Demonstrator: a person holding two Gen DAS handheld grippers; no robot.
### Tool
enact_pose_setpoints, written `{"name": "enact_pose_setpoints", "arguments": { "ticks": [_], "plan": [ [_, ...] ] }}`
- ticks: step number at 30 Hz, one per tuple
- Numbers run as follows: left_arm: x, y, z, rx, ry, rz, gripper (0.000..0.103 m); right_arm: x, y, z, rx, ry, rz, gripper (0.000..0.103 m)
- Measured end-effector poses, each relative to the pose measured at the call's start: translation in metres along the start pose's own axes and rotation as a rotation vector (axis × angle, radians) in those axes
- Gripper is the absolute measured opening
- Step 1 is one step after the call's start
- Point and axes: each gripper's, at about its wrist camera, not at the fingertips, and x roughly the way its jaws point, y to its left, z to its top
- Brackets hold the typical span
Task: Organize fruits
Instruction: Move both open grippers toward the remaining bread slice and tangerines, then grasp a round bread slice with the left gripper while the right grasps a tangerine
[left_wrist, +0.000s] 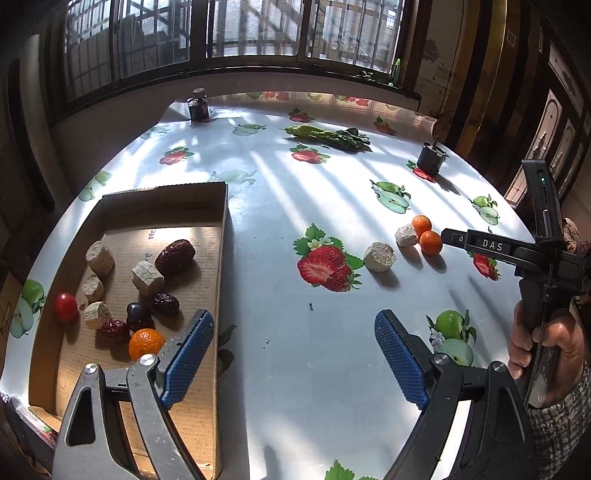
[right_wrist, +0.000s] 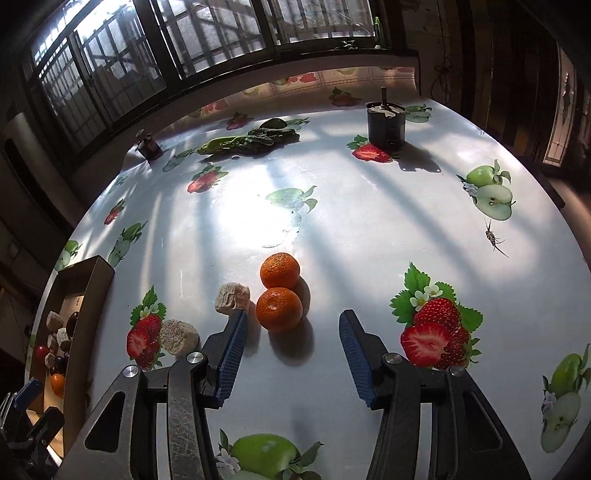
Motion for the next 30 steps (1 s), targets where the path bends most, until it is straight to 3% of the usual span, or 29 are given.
{"name": "enact_pose_setpoints", "arguments": {
  "ticks": [4,7,11,13,16,19,24,30],
  "plan": [
    [0.010,-0.019,0.016,0.038,-0.014,-0.002,0.088,0.012,0.006,0.000,-0.048,-0.025,-0.045,0.054],
    [0.027,-0.031,0.022,0.066,-0.005,-0.004,0.088,0.020,0.008,0.000,-0.058,-0.041,-0.028,0.052],
    [0.052,-0.039,0.023,0.073,0.054,-0.039,0.072,0.029,0.013,-0.003,-0.080,-0.037,-0.009,0.047],
    [0.065,-0.042,0.024,0.063,0.082,-0.055,0.072,0.034,0.013,-0.004,-0.082,-0.032,0.003,0.045],
    [0.082,-0.048,0.026,0.060,0.110,-0.059,0.072,0.036,0.011,-0.003,-0.076,-0.021,0.022,0.034],
    [0.096,-0.058,0.028,0.074,0.123,-0.074,0.072,0.032,0.005,-0.005,-0.062,-0.025,-0.023,0.034],
    [0.115,-0.071,0.034,0.091,0.122,-0.079,0.072,0.028,-0.009,-0.006,-0.024,-0.018,-0.017,0.035],
    [0.132,-0.077,0.036,0.094,0.129,-0.105,0.054,0.029,-0.007,-0.006,-0.020,-0.009,0.015,0.035]
  ]
}}
